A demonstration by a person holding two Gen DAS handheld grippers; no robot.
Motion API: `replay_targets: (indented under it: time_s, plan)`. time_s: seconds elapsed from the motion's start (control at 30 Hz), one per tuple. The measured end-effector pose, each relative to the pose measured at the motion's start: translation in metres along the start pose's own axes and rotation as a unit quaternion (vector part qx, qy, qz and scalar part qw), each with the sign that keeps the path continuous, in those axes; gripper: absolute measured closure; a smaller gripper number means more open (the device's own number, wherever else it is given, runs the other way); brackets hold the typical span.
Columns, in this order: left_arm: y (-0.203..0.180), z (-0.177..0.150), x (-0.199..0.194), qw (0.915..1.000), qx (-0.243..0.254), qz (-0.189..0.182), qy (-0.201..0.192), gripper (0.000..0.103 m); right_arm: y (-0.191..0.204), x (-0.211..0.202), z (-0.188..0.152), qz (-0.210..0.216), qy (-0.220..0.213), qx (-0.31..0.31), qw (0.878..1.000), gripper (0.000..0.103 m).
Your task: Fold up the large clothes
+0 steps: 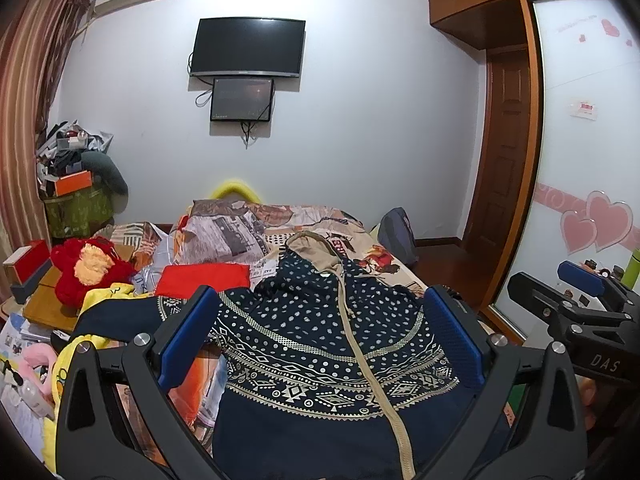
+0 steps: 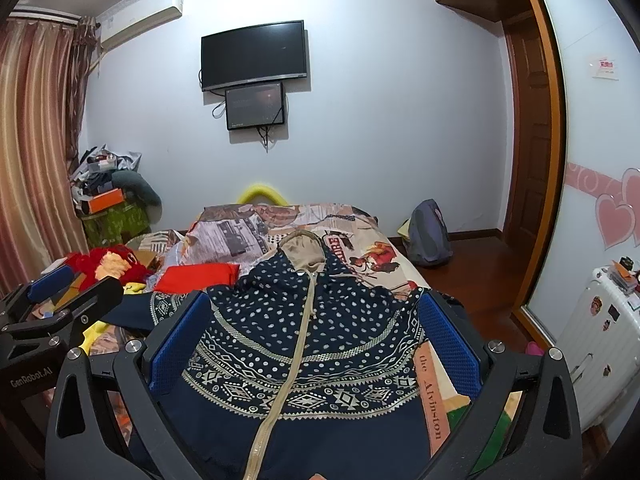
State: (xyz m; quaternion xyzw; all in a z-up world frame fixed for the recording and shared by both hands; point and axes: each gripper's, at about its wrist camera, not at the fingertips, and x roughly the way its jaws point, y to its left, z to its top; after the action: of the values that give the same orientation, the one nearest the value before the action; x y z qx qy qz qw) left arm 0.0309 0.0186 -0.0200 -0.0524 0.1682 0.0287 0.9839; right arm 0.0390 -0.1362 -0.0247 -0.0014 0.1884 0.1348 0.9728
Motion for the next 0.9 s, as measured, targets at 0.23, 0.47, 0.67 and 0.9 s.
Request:
replay_targets:
  time_s: [0.23,0.47,0.67,0.9]
  plan:
    - [0.017,0.005,0.031,0.9999,-0.001,0.013,0.010,0.000,0.000,0.026,0.006,-0.001,0.016,0.000,1.000,0.000]
    - [0.048,0.010,0.080,0.9986,-0.001,0.045,0.027,0.000,-0.001,0.067,0.016,-0.005,0.031,-0.005,0.999,0.000]
    - [0.094,0.009,0.134,0.9943,-0.027,0.078,0.068,0.000,0.007,0.109,0.024,-0.016,0.039,-0.032,0.999,0.000]
    - [0.183,-0.016,0.194,0.9763,-0.087,0.124,0.154,0.000,0.014,0.171,0.021,0.007,0.089,-0.039,0.995,0.000]
